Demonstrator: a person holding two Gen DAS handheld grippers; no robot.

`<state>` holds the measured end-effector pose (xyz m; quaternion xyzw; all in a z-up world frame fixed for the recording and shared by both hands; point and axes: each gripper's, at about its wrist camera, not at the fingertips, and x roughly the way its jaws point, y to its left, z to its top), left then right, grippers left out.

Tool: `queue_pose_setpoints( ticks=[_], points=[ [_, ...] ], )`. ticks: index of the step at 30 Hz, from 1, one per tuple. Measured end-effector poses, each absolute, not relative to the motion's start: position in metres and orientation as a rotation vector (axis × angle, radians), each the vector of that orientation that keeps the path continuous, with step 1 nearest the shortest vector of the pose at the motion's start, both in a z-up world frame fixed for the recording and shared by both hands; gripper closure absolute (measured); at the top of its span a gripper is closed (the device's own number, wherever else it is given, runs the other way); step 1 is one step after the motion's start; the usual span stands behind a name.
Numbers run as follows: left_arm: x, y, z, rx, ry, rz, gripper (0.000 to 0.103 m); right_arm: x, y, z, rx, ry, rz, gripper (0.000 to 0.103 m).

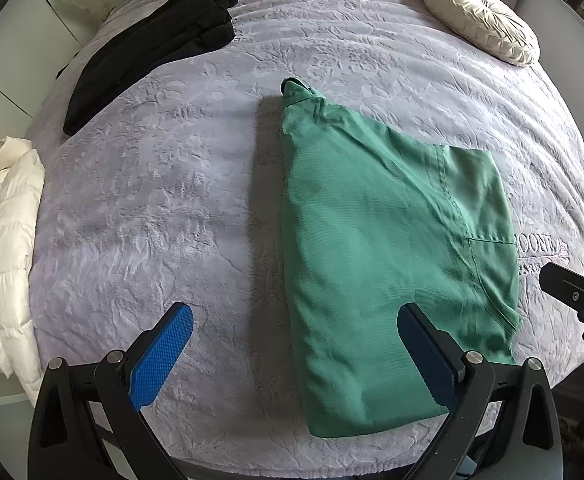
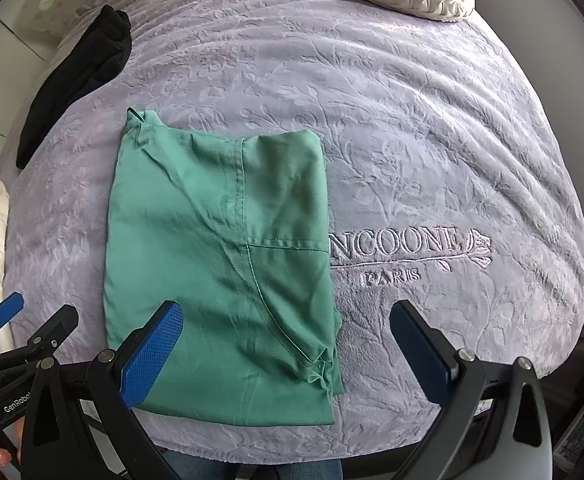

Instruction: Fold large clothes

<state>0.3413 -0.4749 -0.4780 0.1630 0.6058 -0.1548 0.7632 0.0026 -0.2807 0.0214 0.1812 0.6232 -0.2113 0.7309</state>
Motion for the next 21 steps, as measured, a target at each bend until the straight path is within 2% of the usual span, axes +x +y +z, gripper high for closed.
queue_pose_setpoints(
  ticks=[21],
  points=[
    [0.3389,-0.4778,-0.4794,0.369,1.320,-0.346,0.001,-0.0011,-0.2809,0.0182,0.414,1.378,-0.470,0.000]
  ],
)
